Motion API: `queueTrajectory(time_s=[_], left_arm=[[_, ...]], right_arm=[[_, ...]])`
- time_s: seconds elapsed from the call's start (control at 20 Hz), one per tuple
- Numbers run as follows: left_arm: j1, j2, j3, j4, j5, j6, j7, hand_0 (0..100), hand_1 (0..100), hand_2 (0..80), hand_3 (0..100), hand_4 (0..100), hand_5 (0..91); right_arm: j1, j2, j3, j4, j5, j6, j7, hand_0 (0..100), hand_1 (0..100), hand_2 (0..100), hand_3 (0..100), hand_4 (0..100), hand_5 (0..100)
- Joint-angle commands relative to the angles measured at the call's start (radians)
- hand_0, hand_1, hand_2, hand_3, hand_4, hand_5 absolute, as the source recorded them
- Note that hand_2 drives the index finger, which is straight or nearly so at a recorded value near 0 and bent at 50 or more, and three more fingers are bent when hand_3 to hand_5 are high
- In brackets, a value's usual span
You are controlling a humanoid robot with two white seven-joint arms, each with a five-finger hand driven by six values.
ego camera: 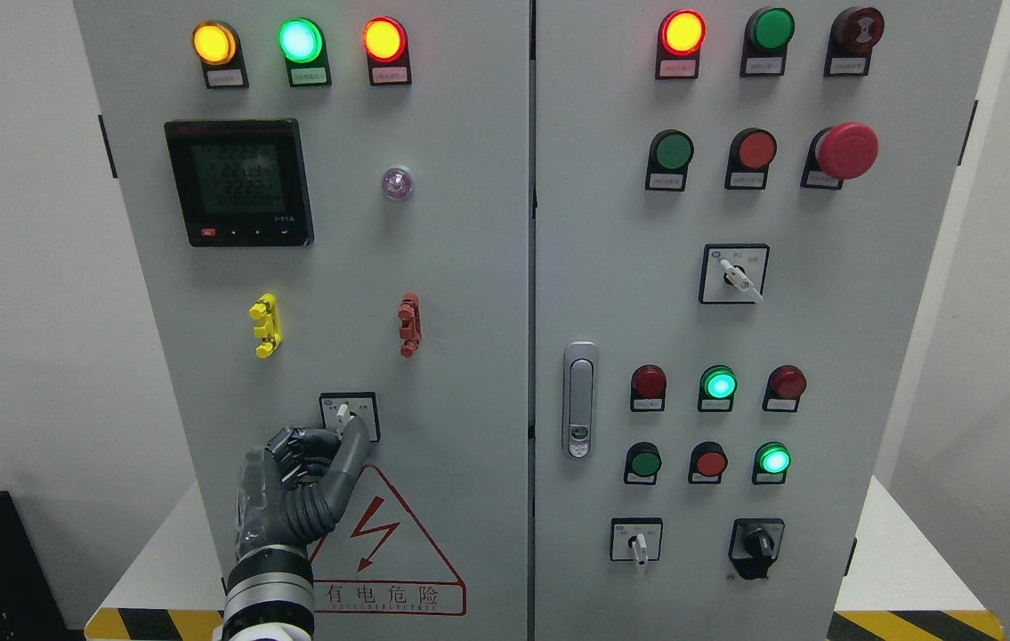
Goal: Turn on light switch 1
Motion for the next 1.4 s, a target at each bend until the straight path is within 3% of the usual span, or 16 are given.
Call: queueTrajectory(time_s=[0.0,1.35], left_arm=[[-0.001,0.000,-0.001,0.001,0.000,0.000,0.000,32,66,60.7,72,75,61.1],[-0.007,-0.003,-0.017,0.001,-0.015,0.013,-0.008,47,64,61.8,73,76,62.5]], right_arm=[[0.000,0.000,0.000,0.000,-0.001,0.000,0.000,30,0,0,0,0,0],[0.000,0.000,0.000,0.000,0.001,0.000,0.000,30,0,0,0,0,0]])
